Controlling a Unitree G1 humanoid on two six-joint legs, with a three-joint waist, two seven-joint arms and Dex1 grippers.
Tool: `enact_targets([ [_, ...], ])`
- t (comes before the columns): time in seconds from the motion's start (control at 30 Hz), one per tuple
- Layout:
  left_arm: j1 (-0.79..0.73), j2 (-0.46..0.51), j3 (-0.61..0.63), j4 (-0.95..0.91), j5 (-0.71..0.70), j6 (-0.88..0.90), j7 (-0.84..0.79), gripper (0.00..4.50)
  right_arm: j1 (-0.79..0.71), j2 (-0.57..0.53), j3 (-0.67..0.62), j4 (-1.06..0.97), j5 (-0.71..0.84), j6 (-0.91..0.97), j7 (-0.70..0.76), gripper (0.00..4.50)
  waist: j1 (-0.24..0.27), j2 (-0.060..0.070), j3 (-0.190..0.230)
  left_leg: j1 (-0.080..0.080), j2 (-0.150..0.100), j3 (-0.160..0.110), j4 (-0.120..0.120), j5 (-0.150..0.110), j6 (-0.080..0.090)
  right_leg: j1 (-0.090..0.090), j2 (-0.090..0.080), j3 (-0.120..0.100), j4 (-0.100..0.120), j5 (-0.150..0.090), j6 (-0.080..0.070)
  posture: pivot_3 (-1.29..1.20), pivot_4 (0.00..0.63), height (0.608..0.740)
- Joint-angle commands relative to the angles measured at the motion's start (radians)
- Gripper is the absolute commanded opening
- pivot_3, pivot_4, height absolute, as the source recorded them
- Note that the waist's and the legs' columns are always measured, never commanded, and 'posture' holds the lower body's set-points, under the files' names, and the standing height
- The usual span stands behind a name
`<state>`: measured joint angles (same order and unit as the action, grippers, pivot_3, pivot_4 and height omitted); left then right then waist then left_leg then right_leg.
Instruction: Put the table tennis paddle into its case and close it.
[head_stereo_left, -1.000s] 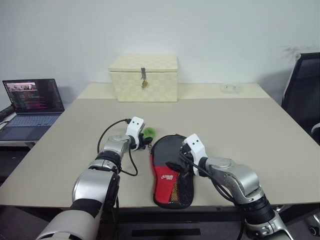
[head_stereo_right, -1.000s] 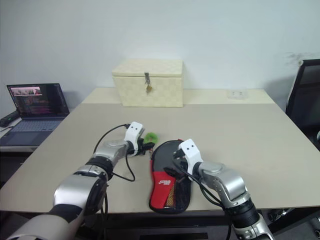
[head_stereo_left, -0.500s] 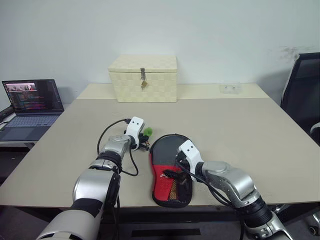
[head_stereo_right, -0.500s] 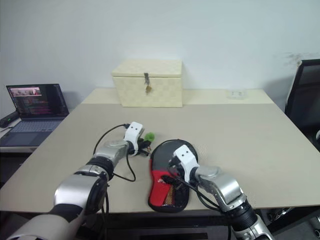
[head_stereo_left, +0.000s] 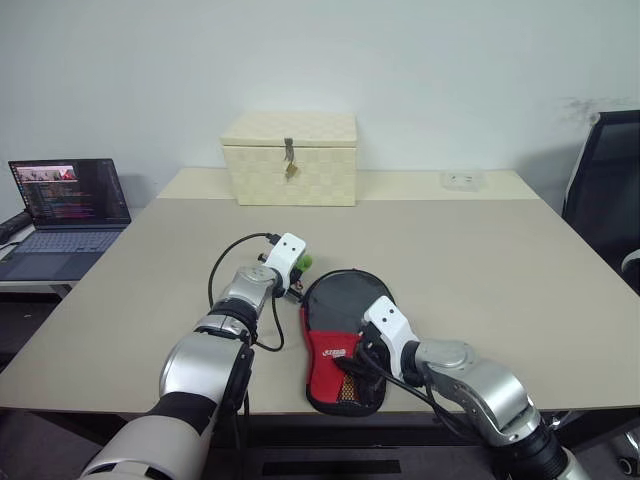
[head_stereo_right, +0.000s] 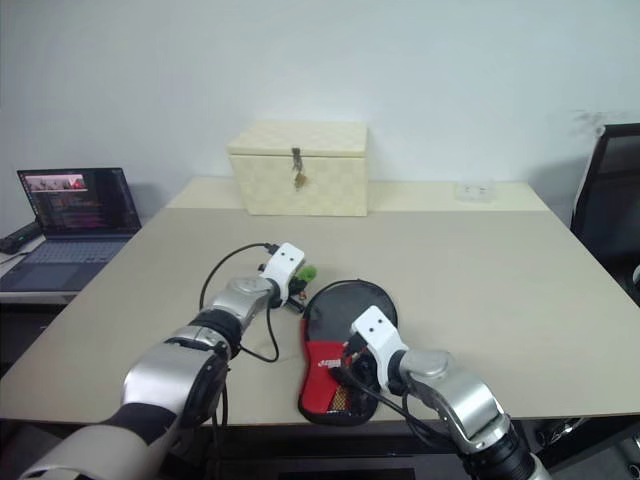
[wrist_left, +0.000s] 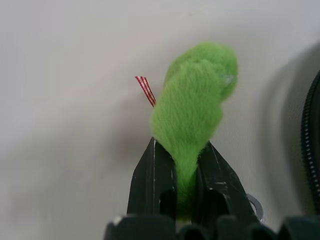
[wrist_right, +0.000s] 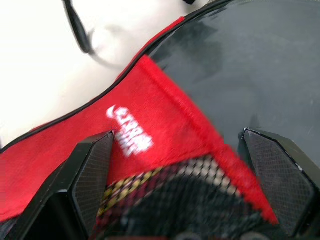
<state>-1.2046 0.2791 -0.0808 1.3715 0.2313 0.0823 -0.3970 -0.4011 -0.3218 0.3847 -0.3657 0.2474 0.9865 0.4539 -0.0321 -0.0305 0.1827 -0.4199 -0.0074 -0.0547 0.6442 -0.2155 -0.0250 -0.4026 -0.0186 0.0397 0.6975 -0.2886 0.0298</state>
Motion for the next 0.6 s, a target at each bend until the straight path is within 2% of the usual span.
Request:
enact_targets([
  [0.03,-0.096,-0.03,-0.079,-0.008,0.106,-0.084,0.096,0.04,0.075,-0.058,0.068,-0.026,0.016,0.105,0.027,4.5,0.001,-0.001,0.0,0.0,0.0,0.0,0.0,0.0,0.0,0.0,0.0,0.0,0.0,0.0,0.0,0.0,0.15,0.74],
  [0.43,-0.157,-0.075,-0.262,0.012,0.328,-0.191,0.186,0.04,0.173,-0.103,0.104,-0.183,0.06,0.212,-0.006,4.5,0.0,-0.002,-0.001,0.0,0.0,0.001,-0.001,0.0,0.0,0.001,0.0,0.001,-0.002,-0.001,0.003,0.0,0.15,0.74],
  [0.6,-0.154,-0.118,-0.404,0.016,0.466,-0.268,0.228,0.04,0.199,-0.09,0.121,-0.215,0.068,0.239,-0.022,4.5,0.002,-0.003,-0.002,0.0,-0.001,0.0,-0.001,0.0,0.0,0.001,-0.001,0.0,-0.002,-0.003,0.006,0.0,0.15,0.74],
])
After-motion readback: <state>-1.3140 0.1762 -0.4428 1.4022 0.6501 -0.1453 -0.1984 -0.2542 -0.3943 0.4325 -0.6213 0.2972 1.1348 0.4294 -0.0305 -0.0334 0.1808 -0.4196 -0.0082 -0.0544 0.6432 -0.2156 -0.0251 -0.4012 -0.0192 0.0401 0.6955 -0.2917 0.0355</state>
